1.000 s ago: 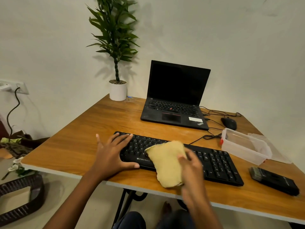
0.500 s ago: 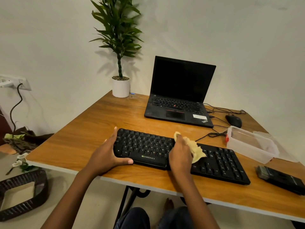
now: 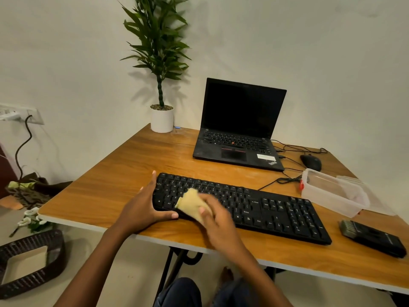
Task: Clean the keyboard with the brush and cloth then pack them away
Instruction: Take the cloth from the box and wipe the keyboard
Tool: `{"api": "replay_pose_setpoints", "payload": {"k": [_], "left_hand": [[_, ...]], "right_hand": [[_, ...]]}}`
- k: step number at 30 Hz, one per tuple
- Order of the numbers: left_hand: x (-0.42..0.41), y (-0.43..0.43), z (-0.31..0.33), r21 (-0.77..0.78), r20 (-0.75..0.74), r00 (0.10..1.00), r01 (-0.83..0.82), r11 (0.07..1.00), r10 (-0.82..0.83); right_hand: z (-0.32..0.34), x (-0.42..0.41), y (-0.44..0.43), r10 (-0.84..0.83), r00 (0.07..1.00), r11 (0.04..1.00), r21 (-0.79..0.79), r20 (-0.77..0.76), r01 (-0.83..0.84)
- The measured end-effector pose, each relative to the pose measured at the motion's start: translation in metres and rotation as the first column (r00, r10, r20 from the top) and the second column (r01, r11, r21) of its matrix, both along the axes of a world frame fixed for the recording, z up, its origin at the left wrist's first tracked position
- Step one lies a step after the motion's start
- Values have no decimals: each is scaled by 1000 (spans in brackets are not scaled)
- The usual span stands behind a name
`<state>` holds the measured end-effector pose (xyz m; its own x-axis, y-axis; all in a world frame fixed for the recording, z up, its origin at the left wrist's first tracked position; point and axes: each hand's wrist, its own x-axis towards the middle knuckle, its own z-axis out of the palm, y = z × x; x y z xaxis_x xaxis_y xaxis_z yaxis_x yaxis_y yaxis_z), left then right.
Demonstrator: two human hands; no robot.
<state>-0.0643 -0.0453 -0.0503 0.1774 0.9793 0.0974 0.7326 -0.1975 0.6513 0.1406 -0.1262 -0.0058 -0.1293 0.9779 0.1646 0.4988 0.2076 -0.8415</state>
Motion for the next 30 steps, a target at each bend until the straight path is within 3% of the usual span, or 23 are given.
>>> {"api": "replay_pose_setpoints", "payload": {"k": [1,2,4,6,8,10,12,15,19,22,25,27,30], "left_hand": [[0,0,1,-7,-2,1000,-5,1000,5],[0,0,1,-13,0,1000,-7,1000,7],[1,1,2,-18,6,1000,2,1000,-2],[1,2,3,-24,-2,1000,11,1000,-11],[1,1,2,-31,-8,1000,16,999,-17],[2,-1,2,-33,-13,1000,20,999,-20],[2,-1,2,-31,-19,1000,11,999,-12],[1,0,2,-26,-13,1000,-2,1000,2],[5,-2,4,1,-10,1000,7,1000,-7],[6,-4,3,6,5,1000,14,1000,-14],[4,-5,3,22,20,999,25,999,-25],[3,-6,5,39,13,999,37,999,-37],[1,-6,6,36,38,997,70,997,-72]], "right_hand": [[9,6,6,-146,971,989,-43,-190,141],[19,15,12,-288,877,958,-108,-384,267],[38,40,25,-478,625,857,-172,-617,485],[48,65,37,-595,557,712,-59,-579,699],[42,80,49,-696,619,611,152,-365,777],[24,79,62,-720,688,653,247,-93,716],[3,67,74,-670,727,741,198,153,642],[-21,36,87,-564,740,823,184,366,537],[-26,-5,82,-381,817,924,217,433,316],[-19,-25,59,-100,887,991,127,451,47],[-15,-38,35,138,890,983,51,435,-177],[-15,-38,24,244,900,964,6,361,-264],[0,-27,12,287,953,957,-78,97,-280]]}}
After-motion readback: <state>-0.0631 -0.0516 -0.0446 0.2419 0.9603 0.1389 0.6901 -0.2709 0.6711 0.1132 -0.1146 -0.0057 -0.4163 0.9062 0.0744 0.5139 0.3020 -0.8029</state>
